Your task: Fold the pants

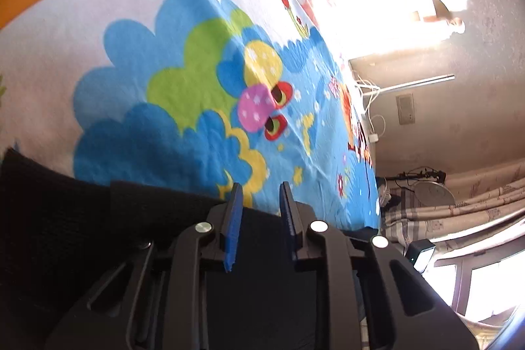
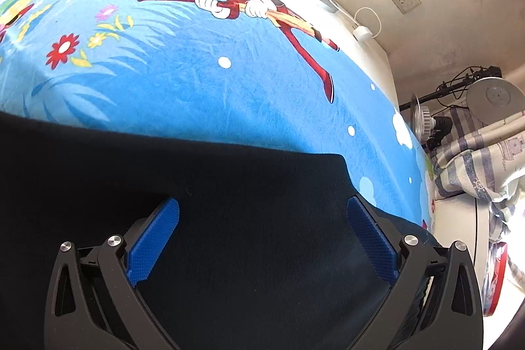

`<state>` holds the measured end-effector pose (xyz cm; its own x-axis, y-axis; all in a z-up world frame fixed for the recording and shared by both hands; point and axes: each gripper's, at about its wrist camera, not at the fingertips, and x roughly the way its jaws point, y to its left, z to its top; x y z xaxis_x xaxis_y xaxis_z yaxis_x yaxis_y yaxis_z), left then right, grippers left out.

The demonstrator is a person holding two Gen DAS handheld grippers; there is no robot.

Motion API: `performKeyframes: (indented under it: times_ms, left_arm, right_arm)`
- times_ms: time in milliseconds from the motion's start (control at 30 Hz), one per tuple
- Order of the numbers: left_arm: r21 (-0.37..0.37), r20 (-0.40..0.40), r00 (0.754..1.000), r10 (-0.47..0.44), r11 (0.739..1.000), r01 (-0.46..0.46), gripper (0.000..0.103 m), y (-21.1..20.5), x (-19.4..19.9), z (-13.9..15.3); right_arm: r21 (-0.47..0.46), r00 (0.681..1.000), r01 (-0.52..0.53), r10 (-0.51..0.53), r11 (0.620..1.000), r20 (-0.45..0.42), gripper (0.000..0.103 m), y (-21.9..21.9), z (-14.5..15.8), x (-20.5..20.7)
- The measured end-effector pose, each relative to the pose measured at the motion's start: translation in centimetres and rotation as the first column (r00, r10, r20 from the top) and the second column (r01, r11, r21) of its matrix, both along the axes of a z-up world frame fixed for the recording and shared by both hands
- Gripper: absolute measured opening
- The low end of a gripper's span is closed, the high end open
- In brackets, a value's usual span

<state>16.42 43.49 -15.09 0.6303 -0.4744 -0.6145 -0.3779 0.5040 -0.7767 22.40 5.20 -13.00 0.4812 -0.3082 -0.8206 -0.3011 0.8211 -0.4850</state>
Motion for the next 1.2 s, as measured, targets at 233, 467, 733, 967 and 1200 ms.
performKeyframes:
  times_ms: [233,467,733,967,1200]
  left_arm:
    - [0.052,0.08,0.996,-0.035,0.998,0.031,0.055,-0.3,-4.2,3.5]
    - [0.089,0.042,0.999,0.028,0.996,-0.032,0.011,0.5,-10.1,0.2]
    - [0.087,0.152,0.988,-0.032,0.996,0.019,0.049,1.3,-8.5,4.1]
    - [0.112,-0.057,0.998,-0.02,0.993,0.026,0.002,3.4,-3.5,0.3]
    - [0.155,0.081,0.997,0.02,0.987,-0.032,0.042,2.1,-6.8,5.1]
  right_arm:
    - [-0.013,1.0,0.011,-0.011,1.0,0.0,0.099,0.1,-0.1,0.2]
    - [0.084,0.999,-0.014,0.01,0.996,0.047,0.097,1.1,4.2,-2.2]
    - [0.145,0.98,-0.186,0.194,0.972,-0.045,0.098,6.5,4.0,-11.7]
    - [0.134,0.961,-0.224,0.242,0.965,-0.131,0.098,7.9,-0.2,-15.5]
    - [0.185,0.966,-0.203,0.227,0.961,-0.119,0.098,6.6,-0.1,-15.7]
